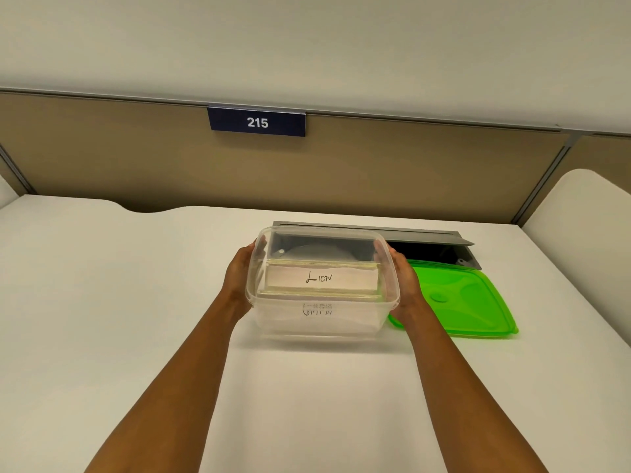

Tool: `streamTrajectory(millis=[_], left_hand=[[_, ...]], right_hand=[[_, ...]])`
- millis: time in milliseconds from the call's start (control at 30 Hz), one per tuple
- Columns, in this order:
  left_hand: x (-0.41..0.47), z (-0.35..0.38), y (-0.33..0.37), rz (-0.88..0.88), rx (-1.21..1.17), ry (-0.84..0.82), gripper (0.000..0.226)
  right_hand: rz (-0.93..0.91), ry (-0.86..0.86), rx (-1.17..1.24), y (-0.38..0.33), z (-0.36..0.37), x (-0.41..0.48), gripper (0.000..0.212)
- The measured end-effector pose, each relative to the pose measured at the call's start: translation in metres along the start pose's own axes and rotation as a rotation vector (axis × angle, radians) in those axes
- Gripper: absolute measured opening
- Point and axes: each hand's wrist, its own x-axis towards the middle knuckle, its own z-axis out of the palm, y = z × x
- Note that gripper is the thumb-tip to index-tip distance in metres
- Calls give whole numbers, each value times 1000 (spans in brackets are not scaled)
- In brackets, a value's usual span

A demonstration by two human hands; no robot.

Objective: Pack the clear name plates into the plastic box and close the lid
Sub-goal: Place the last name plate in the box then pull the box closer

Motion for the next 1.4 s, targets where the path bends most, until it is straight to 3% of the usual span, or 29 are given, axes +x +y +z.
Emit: streamTrajectory(millis=[233, 467, 600, 867, 1100, 1400], left_hand=[[-43, -10, 21, -1, -46, -35, 23], [-90, -35, 26, -2, -18, -45, 24], [-112, -52, 22, -39, -42, -70, 26], [-141, -88, 14, -91, -49, -70, 24], [-157, -109, 7, -132, -78, -56, 24], [-166, -121, 2, -150, -73, -17, 23]], right_hand=[[-45, -28, -21, -1, 11, -46, 30], [-72, -61, -37, 22, 24, -97, 47], [-60, -20, -41, 40, 29, -120, 36], [-26, -51, -28, 76, 40, -153, 40], [-8, -14, -51, 92, 48, -163, 28], [34, -34, -51, 103, 51, -171, 28]])
